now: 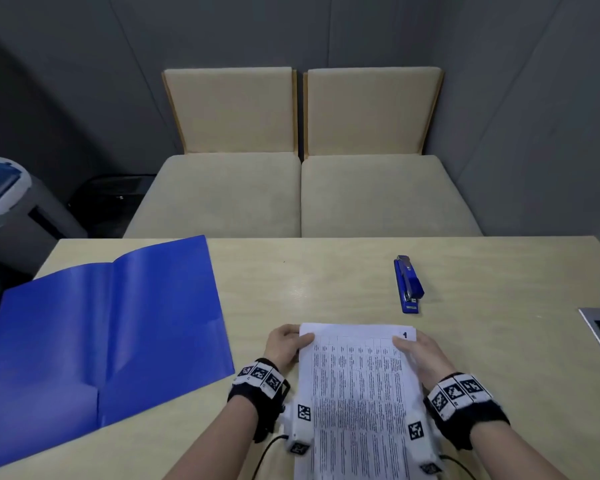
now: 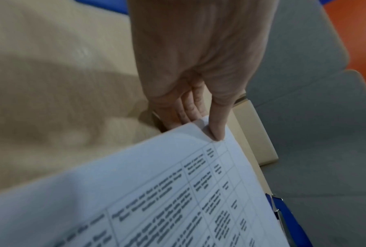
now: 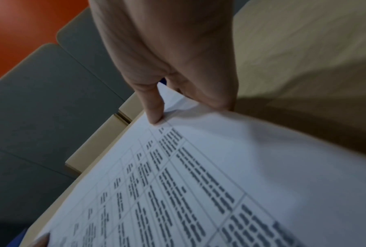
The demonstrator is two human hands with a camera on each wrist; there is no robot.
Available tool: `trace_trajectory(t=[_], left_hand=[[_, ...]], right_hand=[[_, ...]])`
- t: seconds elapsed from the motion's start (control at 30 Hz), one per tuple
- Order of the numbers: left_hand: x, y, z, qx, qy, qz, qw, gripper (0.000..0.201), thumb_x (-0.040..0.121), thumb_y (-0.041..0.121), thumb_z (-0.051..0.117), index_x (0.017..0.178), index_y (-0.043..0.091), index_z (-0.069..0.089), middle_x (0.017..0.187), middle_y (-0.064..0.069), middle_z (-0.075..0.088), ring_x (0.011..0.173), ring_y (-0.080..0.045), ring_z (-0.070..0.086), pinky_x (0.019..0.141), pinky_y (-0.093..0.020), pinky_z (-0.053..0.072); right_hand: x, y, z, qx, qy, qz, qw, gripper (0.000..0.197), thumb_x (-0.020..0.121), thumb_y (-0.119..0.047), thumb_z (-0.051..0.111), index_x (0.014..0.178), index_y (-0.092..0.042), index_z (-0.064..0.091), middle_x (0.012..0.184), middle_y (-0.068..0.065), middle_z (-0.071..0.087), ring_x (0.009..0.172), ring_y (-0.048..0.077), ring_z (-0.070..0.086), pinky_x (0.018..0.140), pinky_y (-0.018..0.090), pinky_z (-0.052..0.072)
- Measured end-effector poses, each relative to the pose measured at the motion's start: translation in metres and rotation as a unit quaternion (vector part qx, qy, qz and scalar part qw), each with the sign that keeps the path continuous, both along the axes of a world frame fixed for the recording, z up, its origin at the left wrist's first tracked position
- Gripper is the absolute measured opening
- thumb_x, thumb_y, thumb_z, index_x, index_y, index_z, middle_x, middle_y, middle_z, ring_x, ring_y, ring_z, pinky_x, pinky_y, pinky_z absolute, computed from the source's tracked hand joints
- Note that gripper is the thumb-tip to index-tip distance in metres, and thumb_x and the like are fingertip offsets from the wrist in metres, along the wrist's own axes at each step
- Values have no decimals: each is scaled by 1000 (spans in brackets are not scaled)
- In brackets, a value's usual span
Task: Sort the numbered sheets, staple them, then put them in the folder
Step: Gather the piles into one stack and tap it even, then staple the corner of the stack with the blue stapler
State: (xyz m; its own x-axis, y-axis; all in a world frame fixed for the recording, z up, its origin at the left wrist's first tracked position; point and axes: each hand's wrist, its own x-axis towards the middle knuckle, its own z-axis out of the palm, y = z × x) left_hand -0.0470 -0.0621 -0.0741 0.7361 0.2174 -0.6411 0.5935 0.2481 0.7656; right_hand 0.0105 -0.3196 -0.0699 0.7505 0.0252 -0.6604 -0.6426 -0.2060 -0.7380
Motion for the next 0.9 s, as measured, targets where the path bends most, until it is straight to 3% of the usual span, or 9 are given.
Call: trace_trajectory(t=[0.13,0.23,0.3,0.37,0.53,0.6,0.67,0.77,0.9], left_hand=[[-1,-6,-7,79,-56,17,995,27,80,-7,65,102,8,57,61,1,55,51,-11,58,50,-23,45],[-1,-9,-12,177,-77,-46,980,36,82,5,64,111,26,62,78,0,56,68,-14,56,65,-30,49],[-1,-12,-14,204,-83,-65,973,32,87,7,58,111,26,63,91,1,59,79,-13,55,75,-28,50],[0,-17,-13,204,-89,-64,973,28,91,8,49,113,23,57,98,2,61,82,-13,57,75,-27,48],[2,-24,-16,187,-75,-69,977,14,97,18,39,102,30,46,77,-9,59,58,-21,50,55,-35,41],[3,-28,-18,190,-63,-78,977,17,97,19,37,96,35,44,69,-7,53,53,-20,44,53,-34,37],[5,-31,-14,204,-52,-84,974,17,97,18,35,97,34,41,69,-8,52,55,-21,44,54,-33,36],[7,-34,-11,212,-37,-77,974,14,98,16,34,104,27,40,74,-7,55,59,-22,48,55,-29,37],[8,-31,-20,186,-24,-61,980,20,95,18,37,95,37,42,73,-7,55,57,-23,48,58,-36,40]], right_hand=[[5,2,-4,-41,-13,0,999,19,87,-2,59,105,-8,62,109,14,67,103,29,63,99,44,45],[9,7,-1,-94,-55,29,994,28,84,-1,59,111,-8,56,110,12,62,101,27,60,90,35,46],[8,12,1,-95,-70,35,992,28,85,5,52,106,-13,55,99,9,60,88,22,57,74,29,44],[5,16,2,-86,-77,31,993,27,86,7,47,102,-13,55,95,9,59,80,19,55,66,24,43],[4,18,-1,-75,-66,40,994,31,87,5,45,108,-17,52,109,15,59,85,21,54,71,29,42],[4,18,0,-73,-72,56,993,37,90,1,45,117,-24,46,109,4,55,91,19,49,74,29,38],[3,20,-1,-70,-81,64,992,39,93,-4,42,121,-31,43,98,-5,52,83,18,45,68,29,35],[2,20,-5,-79,-88,66,991,33,94,-7,40,111,-32,52,95,3,55,74,19,49,65,28,38],[1,18,-8,-95,-102,43,989,32,90,-1,42,91,-28,58,94,11,66,74,23,57,71,31,47]])
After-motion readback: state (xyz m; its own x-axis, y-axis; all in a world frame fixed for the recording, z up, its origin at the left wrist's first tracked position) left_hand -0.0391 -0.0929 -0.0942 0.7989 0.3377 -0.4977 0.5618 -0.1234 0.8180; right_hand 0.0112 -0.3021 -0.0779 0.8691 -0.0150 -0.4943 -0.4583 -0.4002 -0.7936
